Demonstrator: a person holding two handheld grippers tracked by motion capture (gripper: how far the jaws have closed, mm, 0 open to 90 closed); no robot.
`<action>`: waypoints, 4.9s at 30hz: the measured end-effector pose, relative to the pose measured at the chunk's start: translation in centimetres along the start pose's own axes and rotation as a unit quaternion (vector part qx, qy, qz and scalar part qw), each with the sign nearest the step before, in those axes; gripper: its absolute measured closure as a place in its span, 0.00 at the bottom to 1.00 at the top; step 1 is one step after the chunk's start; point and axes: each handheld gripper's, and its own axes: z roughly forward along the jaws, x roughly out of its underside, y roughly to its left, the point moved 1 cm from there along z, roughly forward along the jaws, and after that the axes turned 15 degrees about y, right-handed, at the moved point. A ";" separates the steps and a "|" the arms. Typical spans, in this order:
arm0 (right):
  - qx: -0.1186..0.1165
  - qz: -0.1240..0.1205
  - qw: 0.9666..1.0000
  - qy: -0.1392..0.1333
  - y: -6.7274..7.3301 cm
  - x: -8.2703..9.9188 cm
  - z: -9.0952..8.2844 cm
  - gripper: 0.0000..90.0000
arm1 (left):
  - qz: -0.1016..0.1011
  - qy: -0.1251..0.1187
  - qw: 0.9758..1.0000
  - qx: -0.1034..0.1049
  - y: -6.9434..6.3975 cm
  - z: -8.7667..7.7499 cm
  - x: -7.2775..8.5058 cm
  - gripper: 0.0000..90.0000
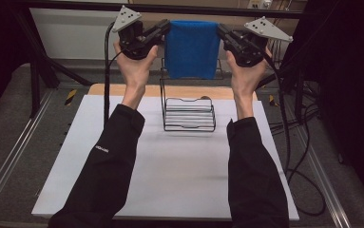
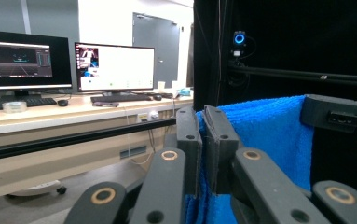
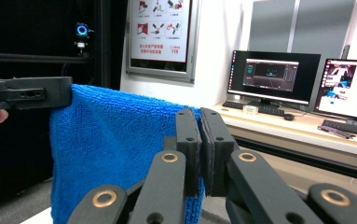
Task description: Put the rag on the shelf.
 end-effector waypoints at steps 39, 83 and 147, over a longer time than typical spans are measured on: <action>-0.015 0.027 0.997 0.071 -1.0 6.7 2.0 0.97 | 0.028 0.075 0.997 0.007 0.7 2.8 6.3 0.95; -0.081 -0.014 0.985 0.151 0.0 8.2 -1.2 0.96 | 0.063 0.139 0.987 0.053 -1.2 -0.3 8.4 0.93; -0.127 -0.018 0.978 0.166 0.5 10.0 -1.9 0.85 | 0.074 0.284 0.954 0.066 -2.4 1.7 11.8 1.00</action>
